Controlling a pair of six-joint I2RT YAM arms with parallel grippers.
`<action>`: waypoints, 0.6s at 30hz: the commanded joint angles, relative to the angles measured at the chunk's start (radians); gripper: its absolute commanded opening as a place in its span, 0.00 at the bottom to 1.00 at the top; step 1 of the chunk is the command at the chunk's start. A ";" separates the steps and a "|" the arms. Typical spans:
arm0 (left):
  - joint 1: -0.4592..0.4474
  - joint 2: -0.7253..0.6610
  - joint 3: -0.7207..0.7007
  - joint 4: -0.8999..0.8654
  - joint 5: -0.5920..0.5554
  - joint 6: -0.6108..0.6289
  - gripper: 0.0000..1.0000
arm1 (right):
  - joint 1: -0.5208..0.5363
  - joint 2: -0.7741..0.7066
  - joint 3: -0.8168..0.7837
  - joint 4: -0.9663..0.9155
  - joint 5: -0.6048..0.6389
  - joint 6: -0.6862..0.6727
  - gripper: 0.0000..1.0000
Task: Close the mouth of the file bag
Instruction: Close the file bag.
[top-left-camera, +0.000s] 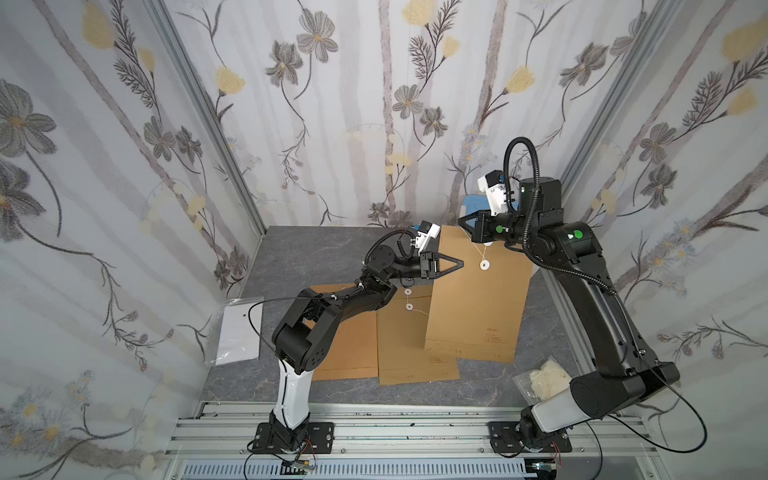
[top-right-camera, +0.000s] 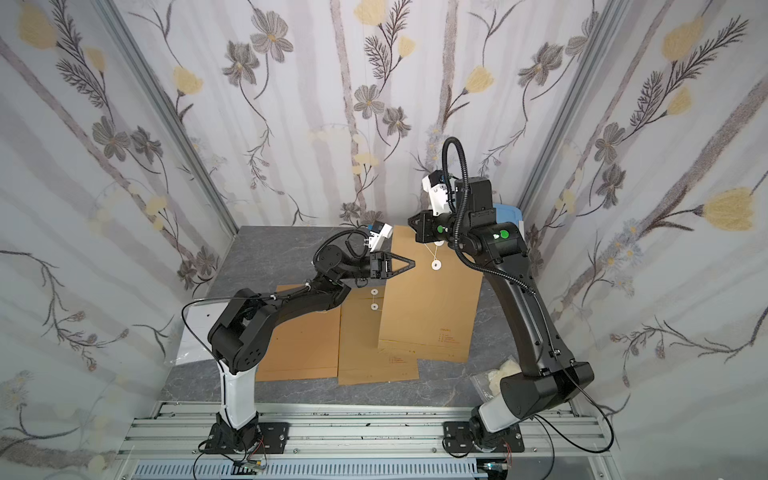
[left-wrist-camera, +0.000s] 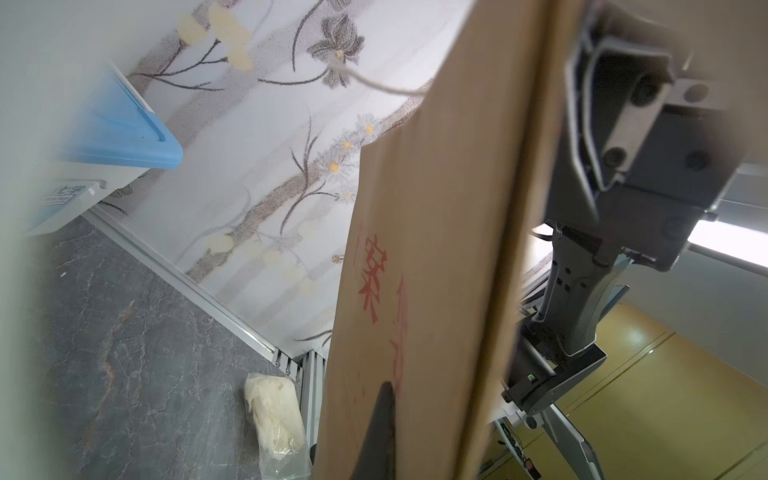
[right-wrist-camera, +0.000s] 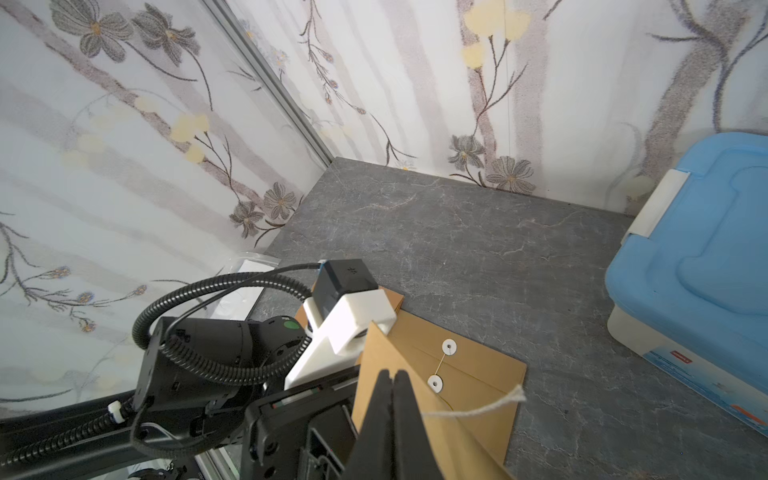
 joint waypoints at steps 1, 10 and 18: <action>-0.001 0.008 0.017 0.107 0.014 -0.070 0.00 | 0.024 -0.011 -0.033 0.096 0.044 -0.011 0.00; 0.000 0.003 0.027 0.101 0.014 -0.077 0.00 | 0.070 -0.071 -0.187 0.275 0.056 0.055 0.00; 0.011 0.021 0.039 0.173 -0.012 -0.150 0.00 | 0.079 -0.142 -0.337 0.430 0.041 0.137 0.00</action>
